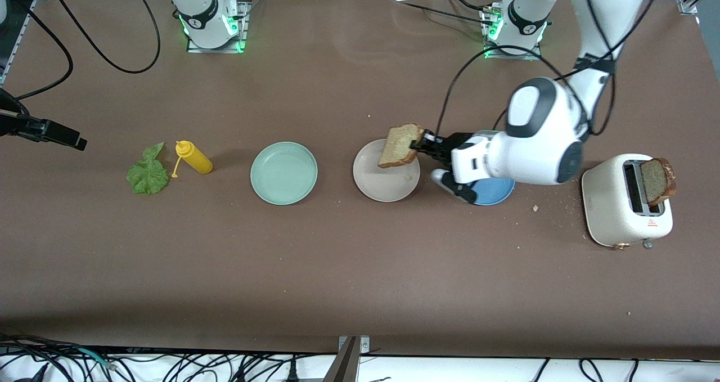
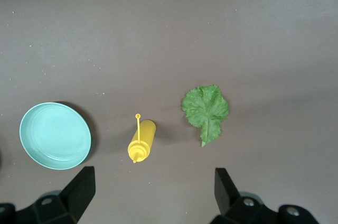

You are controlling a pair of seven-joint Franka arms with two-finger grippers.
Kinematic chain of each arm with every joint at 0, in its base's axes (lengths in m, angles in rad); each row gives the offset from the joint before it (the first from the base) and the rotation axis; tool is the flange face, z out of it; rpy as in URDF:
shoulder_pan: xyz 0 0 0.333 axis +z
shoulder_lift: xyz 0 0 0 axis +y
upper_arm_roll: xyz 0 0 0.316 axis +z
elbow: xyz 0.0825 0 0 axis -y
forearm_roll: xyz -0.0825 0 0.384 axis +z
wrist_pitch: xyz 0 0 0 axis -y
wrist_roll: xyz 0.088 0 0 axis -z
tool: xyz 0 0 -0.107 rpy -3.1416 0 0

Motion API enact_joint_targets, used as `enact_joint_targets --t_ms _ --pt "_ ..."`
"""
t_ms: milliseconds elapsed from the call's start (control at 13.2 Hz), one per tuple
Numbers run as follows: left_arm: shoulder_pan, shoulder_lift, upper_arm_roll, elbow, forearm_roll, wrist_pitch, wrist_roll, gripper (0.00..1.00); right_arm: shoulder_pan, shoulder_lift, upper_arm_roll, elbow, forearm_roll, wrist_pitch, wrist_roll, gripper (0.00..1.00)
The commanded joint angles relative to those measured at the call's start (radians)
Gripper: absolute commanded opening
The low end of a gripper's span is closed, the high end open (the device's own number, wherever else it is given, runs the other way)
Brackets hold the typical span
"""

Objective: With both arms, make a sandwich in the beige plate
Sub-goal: 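Carry the bread slice onto the beige plate and open the left gripper, then raise the left gripper toward the toaster while the right gripper reaches the bottle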

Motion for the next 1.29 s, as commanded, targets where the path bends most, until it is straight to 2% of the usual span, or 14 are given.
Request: enact_joint_targets --t_ms 0,152,304,608,684,759,911,987,1215 --pt "-0.022 0.076 0.007 0.023 -0.037 0.055 0.022 0.0 -0.004 -0.011 -0.002 -0.006 -0.005 -0.001 -0.005 1.0" --pt "-0.046 0.121 0.007 0.022 -0.083 0.124 0.1 0.0 -0.008 0.005 -0.005 -0.008 -0.016 0.001 0.004 1.0" --pt "-0.044 0.164 0.008 0.02 -0.155 0.133 0.203 0.0 -0.019 0.022 -0.008 -0.009 0.002 0.004 0.007 1.0" --pt "-0.027 0.214 0.013 0.008 -0.157 0.133 0.312 0.0 -0.034 0.056 -0.008 -0.019 -0.015 0.001 -0.008 1.0" --pt "-0.023 0.234 0.013 0.007 -0.158 0.135 0.317 0.52 -0.037 0.067 -0.008 -0.017 -0.009 -0.008 -0.013 1.0" --pt "-0.021 0.243 0.014 0.003 -0.155 0.155 0.321 0.99 -0.037 0.068 -0.008 -0.019 -0.009 -0.01 -0.013 1.0" --pt "-0.013 0.242 0.027 0.003 -0.138 0.163 0.363 1.0 -0.037 0.071 -0.008 -0.031 -0.007 -0.008 -0.023 1.0" --pt "-0.009 0.239 0.043 0.003 -0.116 0.163 0.372 1.0 -0.04 0.071 -0.007 -0.045 0.004 -0.01 -0.104 1.0" --pt "0.013 0.199 0.06 0.013 0.087 0.163 0.372 1.0 -0.043 0.061 -0.016 -0.091 0.072 -0.042 -0.379 1.0"
